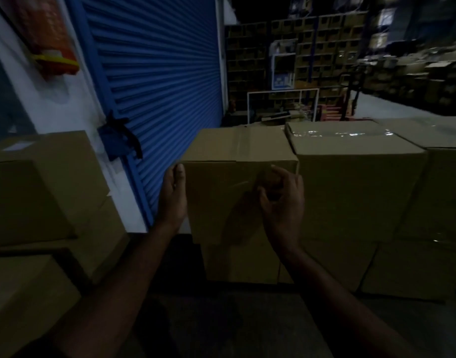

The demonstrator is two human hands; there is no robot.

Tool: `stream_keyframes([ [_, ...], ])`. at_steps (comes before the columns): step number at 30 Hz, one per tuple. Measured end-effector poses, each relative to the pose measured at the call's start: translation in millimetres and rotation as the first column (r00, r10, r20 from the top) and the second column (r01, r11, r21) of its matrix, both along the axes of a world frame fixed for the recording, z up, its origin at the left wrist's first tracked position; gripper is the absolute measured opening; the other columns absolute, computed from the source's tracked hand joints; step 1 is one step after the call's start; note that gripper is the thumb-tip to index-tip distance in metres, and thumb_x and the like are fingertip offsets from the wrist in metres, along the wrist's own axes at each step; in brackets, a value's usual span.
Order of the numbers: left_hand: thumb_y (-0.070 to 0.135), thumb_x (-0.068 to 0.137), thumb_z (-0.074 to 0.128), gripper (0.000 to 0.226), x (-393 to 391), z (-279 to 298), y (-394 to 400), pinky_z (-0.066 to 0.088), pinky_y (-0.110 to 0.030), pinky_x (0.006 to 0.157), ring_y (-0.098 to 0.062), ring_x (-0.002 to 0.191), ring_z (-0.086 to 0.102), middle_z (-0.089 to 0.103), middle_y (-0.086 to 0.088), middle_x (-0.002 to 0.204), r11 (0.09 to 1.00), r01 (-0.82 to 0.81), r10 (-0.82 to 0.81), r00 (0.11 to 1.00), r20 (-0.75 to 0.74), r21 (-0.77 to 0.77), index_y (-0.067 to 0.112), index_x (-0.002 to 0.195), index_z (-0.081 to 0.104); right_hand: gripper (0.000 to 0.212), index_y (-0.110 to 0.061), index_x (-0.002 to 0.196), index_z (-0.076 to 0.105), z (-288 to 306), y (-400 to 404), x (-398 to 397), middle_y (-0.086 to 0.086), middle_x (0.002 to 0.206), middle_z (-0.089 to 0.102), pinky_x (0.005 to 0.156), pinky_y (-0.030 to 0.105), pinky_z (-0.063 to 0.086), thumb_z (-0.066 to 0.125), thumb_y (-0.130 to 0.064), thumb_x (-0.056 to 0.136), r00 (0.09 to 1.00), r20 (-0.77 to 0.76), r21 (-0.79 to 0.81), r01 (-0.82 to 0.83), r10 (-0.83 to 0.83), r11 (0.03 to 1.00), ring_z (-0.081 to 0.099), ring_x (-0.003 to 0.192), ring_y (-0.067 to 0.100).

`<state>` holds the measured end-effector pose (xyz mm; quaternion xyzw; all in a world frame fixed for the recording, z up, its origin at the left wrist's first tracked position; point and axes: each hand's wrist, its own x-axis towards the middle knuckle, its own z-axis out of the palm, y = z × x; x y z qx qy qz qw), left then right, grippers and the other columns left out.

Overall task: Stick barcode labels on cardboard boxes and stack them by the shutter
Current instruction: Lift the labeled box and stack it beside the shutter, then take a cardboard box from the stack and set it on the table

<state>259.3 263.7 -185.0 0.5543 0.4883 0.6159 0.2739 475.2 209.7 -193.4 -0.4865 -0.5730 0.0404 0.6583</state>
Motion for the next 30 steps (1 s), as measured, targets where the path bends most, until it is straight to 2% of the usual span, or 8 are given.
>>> stream_keyframes([
  [4,0.034,0.108,0.035,0.040,-25.8,-18.3,-32.0,0.041,-0.001,0.082,0.015,0.107,0.046,0.050,0.012,0.131,1.000,-0.011,0.010,0.998,-0.060,-0.015,0.016,0.142,0.045,0.043,-0.021,0.121,0.058,-9.0,-7.6,-43.6,-0.008,0.109,0.050,0.067,0.027,0.054,0.073,-0.011,0.082,0.991,0.051,-0.013,-0.126,0.127,0.992,0.058,0.085,0.007],
  [7,0.060,0.096,0.038,0.064,-60.4,-37.5,-60.9,0.043,-0.009,0.095,0.003,0.122,0.052,0.052,0.005,0.143,0.998,-0.043,0.040,0.996,-0.076,-0.038,0.018,0.143,0.047,0.035,-0.022,0.113,0.060,-19.2,-11.6,-88.1,-0.007,0.105,0.053,0.066,0.030,0.055,0.073,-0.013,0.082,0.967,0.065,-0.081,-0.239,0.245,0.968,0.058,0.082,0.005],
  [10,0.067,0.090,0.038,0.064,-97.7,-51.1,-91.0,0.042,-0.020,0.104,0.000,0.125,0.052,0.057,0.008,0.137,0.992,-0.119,0.115,0.989,-0.088,-0.040,0.026,0.138,0.051,0.033,-0.024,0.111,0.060,-30.4,-16.8,-137.0,-0.011,0.099,0.051,0.065,0.025,0.055,0.074,-0.015,0.082,0.936,0.092,-0.183,-0.319,0.339,0.930,0.056,0.081,0.002],
  [15,0.060,0.093,0.042,0.059,-171.3,-53.0,-135.1,0.043,-0.014,0.099,0.006,0.120,0.053,0.058,0.015,0.130,0.968,-0.243,0.236,0.966,-0.105,-0.057,0.023,0.137,0.052,0.026,-0.021,0.107,0.061,-47.1,-27.6,-224.9,-0.007,0.095,0.053,0.073,0.035,0.054,0.071,-0.016,0.083,0.879,0.123,-0.236,-0.426,0.461,0.874,0.056,0.085,0.007],
  [19,0.046,0.101,0.047,0.044,-249.3,-55.7,-158.3,0.043,-0.006,0.090,0.015,0.111,0.053,0.058,0.010,0.130,0.939,-0.331,0.323,0.942,-0.092,-0.090,0.021,0.137,0.052,0.025,-0.027,0.106,0.057,-58.3,-42.5,-299.5,-0.013,0.093,0.051,0.069,0.007,0.040,0.071,-0.021,0.085,0.825,0.141,-0.319,-0.486,0.548,0.814,0.051,0.085,-0.007],
  [23,0.027,0.105,0.044,0.037,-338.0,-66.5,-177.3,0.035,0.004,0.079,0.006,0.107,0.051,0.054,0.005,0.130,0.898,-0.416,0.387,0.902,-0.190,-0.147,0.017,0.140,0.050,0.026,-0.028,0.108,0.058,-71.8,-55.1,-378.3,-0.010,0.094,0.055,0.064,0.007,0.041,0.070,-0.023,0.085,0.798,0.107,-0.397,-0.512,0.593,0.762,0.053,0.081,-0.005],
  [27,0.036,0.102,0.047,0.033,-414.4,-78.3,-188.9,0.041,-0.012,0.081,-0.008,0.110,0.055,0.056,0.007,0.122,0.852,-0.488,0.437,0.862,-0.256,-0.189,0.021,0.131,0.053,0.025,-0.028,0.105,0.058,-86.8,-65.4,-453.4,-0.011,0.093,0.055,0.064,0.021,0.049,0.071,-0.027,0.084,0.800,0.081,-0.438,-0.507,0.595,0.742,0.056,0.079,0.000],
  [30,0.044,0.099,0.051,0.044,-473.9,-94.8,-189.9,0.043,-0.026,0.089,-0.014,0.117,0.052,0.055,-0.001,0.132,0.790,-0.553,0.435,0.810,-0.393,-0.267,0.017,0.135,0.052,0.029,-0.031,0.109,0.056,-97.9,-72.6,-498.1,-0.013,0.102,0.054,0.068,0.018,0.048,0.070,-0.031,0.084,0.806,0.090,-0.510,-0.467,0.585,0.722,0.056,0.088,0.001],
])
